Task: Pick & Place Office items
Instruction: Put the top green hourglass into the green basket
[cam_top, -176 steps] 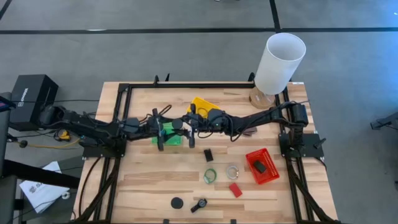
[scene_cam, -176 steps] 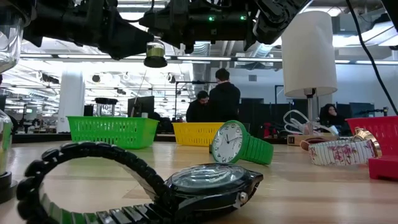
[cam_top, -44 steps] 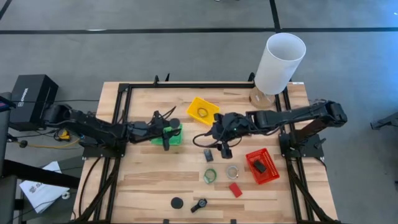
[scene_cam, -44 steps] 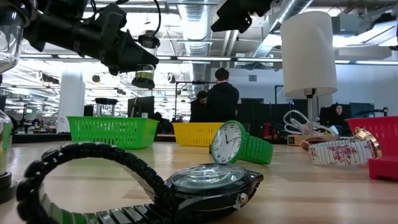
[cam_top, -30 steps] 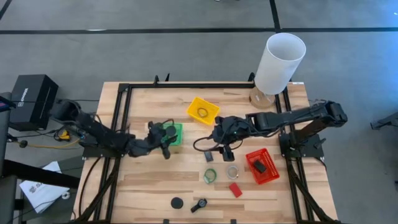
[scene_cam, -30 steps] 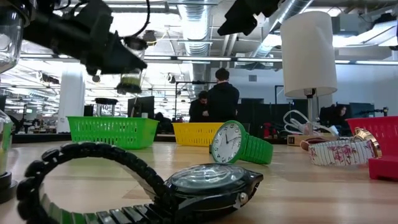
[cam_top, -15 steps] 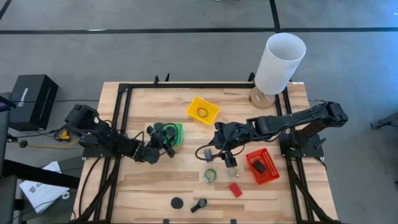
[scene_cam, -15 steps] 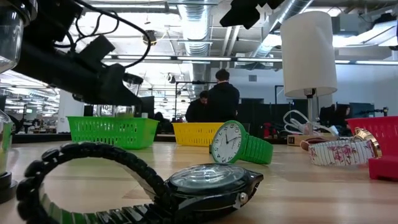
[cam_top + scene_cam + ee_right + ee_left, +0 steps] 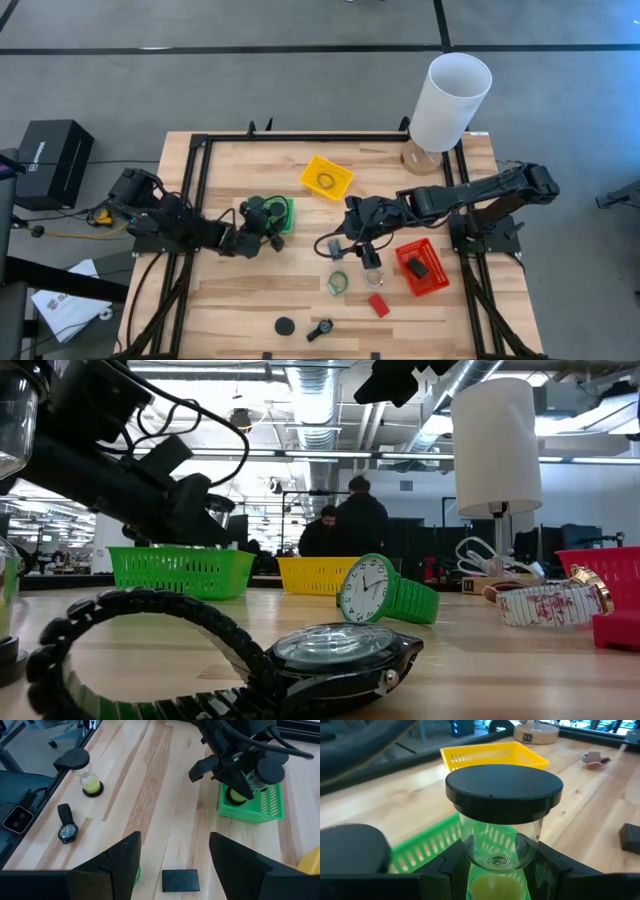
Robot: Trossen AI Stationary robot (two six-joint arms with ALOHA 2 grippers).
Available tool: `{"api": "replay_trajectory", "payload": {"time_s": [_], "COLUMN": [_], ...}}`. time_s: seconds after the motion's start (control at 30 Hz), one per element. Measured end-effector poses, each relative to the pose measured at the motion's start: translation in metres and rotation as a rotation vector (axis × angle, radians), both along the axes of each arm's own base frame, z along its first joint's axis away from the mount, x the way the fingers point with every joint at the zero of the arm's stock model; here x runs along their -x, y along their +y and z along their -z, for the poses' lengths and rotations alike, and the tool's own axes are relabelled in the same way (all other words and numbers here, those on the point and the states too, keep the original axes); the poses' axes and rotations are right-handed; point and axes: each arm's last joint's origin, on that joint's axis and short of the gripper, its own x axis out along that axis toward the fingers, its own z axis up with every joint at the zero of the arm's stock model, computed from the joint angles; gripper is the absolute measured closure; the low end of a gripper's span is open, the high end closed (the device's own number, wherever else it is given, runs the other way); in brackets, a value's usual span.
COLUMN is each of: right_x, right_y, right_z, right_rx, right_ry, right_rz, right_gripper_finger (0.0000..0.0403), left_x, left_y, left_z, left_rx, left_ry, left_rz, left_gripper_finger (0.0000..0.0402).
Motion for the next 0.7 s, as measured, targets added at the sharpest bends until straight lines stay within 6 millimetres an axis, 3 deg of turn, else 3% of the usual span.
{"api": "replay_trajectory", "payload": {"time_s": [0.7], "right_x": [0.0001], "right_y": [0.0000], "right_z": [0.0002], "right_rx": [0.034], "right_ry": [-0.007], "right_rz": [-0.029], "right_gripper_finger": [0.0176], "left_x": [-0.0007], "left_y": [0.0019], "left_z": [0.0002], "left_rx": [0.015], "left_ry": [-0.006], "left_rz": [-0.003], "left_gripper_finger": [0.0225]}}
